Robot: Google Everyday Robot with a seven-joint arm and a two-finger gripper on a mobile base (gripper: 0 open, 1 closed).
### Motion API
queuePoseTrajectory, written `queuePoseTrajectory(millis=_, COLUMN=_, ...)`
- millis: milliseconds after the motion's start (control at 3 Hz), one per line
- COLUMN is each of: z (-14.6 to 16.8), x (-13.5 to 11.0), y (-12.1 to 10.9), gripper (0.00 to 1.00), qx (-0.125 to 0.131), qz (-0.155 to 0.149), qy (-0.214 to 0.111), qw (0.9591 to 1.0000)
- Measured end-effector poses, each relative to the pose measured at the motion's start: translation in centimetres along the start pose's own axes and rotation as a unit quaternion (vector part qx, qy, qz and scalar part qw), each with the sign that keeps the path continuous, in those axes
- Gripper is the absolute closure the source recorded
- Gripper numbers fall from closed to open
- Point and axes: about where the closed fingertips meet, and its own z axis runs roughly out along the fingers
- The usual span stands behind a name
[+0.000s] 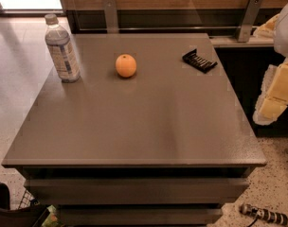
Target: Move rxbar chocolate near blue plastic bottle
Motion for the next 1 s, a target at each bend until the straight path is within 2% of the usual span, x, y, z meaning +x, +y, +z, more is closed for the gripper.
queuePoseTrajectory(millis=333, z=-0.1, x=0.0, y=-0.3, gripper=0.00, qx=0.006, qz=0.003, qy=-0.005, qw=1.0000)
queuePoseTrajectory(millis=667, z=1.1, x=0.9, y=-3.7, gripper=0.00, qx=0.026, qz=0.039, qy=-0.031, qw=0.9984)
queuePoseTrajectory(millis=1000, z=6.2, x=2.3, y=-11.5, gripper=0.00, qx=0.056, qz=0.129, qy=-0.111, qw=0.9838)
